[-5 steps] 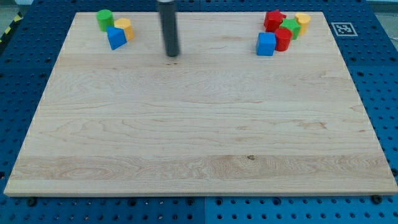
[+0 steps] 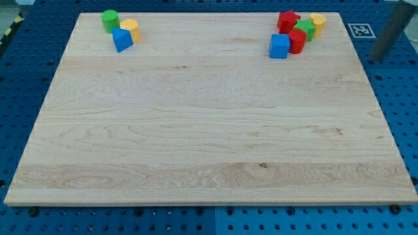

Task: Move the blue cube to the top left

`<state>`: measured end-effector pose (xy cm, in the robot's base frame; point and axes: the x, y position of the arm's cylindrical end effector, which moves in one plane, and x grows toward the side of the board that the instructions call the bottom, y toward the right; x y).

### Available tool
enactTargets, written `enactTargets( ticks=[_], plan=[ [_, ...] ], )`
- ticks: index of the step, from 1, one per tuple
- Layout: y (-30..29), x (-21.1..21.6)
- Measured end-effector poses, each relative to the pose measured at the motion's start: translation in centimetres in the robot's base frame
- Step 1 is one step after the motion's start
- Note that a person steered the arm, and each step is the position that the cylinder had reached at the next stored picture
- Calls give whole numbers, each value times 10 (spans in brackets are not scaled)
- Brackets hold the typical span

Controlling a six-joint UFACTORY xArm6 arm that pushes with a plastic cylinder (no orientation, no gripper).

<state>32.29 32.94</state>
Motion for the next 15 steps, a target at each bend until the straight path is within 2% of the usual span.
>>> enactTargets(
  ticks=[1,4,9,13,14,15],
  plan=[
    [-7,-6],
    [-104,-14],
    [-164,-10],
    [-287,-8],
    [-320,-22],
    [-329,-52]
  ],
)
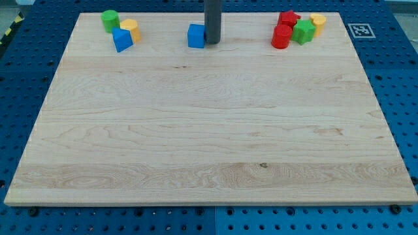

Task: Move the blue cube to the top left

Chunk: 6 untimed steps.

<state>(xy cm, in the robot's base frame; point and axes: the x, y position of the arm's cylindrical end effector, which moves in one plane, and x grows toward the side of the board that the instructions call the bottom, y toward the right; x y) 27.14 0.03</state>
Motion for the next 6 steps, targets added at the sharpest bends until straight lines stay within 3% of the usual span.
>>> enactTargets(
  ticks=[3,6],
  plan=[
    [-41,-11],
    [-104,12]
  ],
)
